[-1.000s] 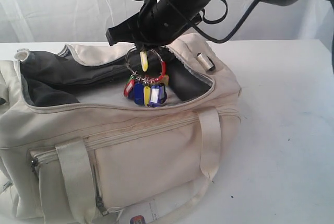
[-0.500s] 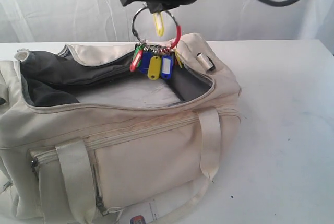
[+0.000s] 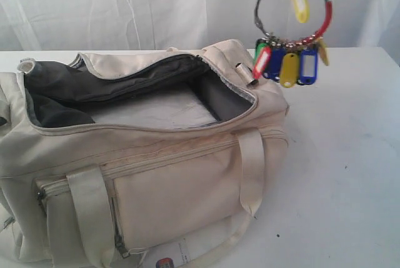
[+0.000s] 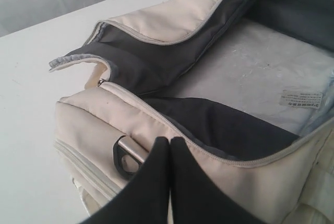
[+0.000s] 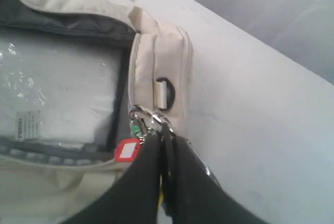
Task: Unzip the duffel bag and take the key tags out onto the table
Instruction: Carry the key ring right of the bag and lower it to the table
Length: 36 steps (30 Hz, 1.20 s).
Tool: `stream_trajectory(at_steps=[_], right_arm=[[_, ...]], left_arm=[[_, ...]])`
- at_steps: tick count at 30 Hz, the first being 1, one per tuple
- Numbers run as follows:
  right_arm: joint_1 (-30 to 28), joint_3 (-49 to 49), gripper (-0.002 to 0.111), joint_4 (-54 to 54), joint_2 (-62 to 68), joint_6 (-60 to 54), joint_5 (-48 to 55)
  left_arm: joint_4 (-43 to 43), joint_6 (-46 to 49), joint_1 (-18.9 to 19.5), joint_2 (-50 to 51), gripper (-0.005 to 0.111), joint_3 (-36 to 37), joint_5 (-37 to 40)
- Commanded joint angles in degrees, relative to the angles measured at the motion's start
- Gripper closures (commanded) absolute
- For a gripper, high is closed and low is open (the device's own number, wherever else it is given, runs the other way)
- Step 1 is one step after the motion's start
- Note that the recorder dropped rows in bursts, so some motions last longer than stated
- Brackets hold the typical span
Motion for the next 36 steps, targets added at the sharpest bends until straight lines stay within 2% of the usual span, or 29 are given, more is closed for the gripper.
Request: stream_trajectory(at_steps=[1,13,17,22,25,31,36], right_arm=[[-0.1,6.7,0.108,-1.5,-5.4,2.8,1.3],[-0.1,27.6,0.108,-1.5,-14.4,11.5,-2.5],[-0.1,38.6,0.108,-2.0,-13.8,15.5,-13.8],[-0.1,47.6,0.108,-12.8,-8.7,29.7,-22.3],[-0.8,49.1,0.108,-17.4,-3.4,34.7,-23.6],[-4.0,49.4,0.108,-18.0,5.9,36.0,-33.3],[-4.0,49.4,0.108,-17.1,8.9,38.2,-34.1]], left_arm=[[-1.0,0.1,0.1,-0.5,0.107,0.5,0.7],[-1.8,0.1,0.1,-0.5,0.107,0.5,0.7],[-1.8,0.1,0.1,-0.5,0.107,0.5,0.7],[-1.8,0.1,0.1,-0.5,0.107,0.5,0.7],[-1.8,0.1,0.1,-0.5,0.107,0.5,0.7],[-1.8,0.1,0.1,-0.5,0.107,0.5,0.7],[-4.5,0.1,0.1,-0.5,0.107,0.5,0.7]])
